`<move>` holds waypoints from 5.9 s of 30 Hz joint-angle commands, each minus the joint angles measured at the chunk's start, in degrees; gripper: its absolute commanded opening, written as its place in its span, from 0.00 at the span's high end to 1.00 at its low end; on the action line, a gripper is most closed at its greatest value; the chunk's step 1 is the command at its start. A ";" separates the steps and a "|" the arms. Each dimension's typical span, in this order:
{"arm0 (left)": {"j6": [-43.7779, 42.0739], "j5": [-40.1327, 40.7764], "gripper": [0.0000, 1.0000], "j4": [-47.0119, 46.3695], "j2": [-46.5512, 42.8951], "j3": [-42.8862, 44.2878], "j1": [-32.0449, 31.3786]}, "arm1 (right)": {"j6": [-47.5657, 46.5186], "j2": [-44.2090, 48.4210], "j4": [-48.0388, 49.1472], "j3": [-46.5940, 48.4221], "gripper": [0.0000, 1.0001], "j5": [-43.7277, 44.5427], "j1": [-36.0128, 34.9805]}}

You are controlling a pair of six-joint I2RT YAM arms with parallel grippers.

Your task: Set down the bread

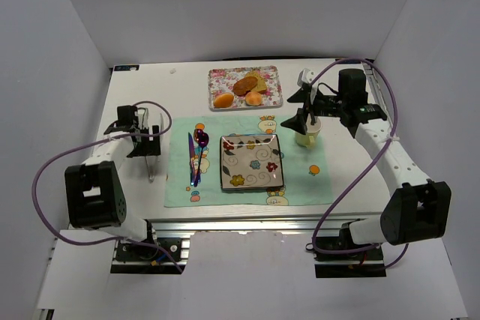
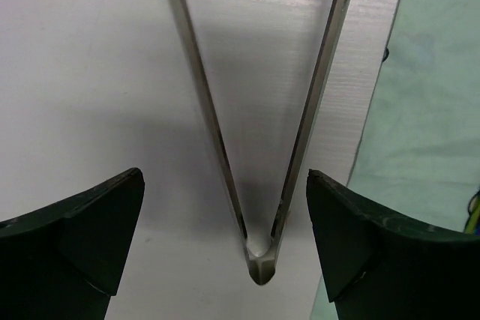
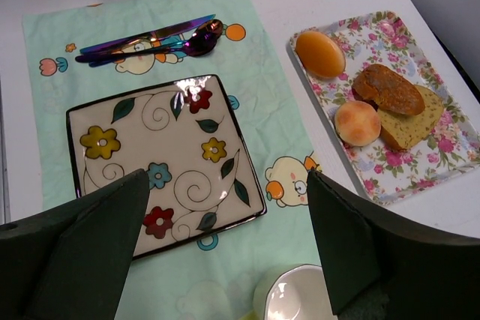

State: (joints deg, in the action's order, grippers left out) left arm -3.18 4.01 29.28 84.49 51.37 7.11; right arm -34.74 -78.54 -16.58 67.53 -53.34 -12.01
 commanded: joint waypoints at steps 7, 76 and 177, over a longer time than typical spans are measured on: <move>-2.97 -9.72 0.05 -6.34 8.41 3.11 -0.70 | 0.29 -0.03 0.06 -0.20 0.11 0.25 0.06; 31.65 -20.35 0.44 -6.42 28.98 41.79 -31.28 | 0.29 5.77 -0.38 -5.48 0.10 0.08 9.73; 21.21 13.53 0.99 5.18 -5.04 12.26 -22.51 | -1.56 7.44 -4.60 -4.77 0.11 -3.44 10.34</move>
State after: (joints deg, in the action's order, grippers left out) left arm 20.91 -1.89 34.26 79.35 61.21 -17.87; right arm -35.46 -72.58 -20.99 62.02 -54.76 -1.89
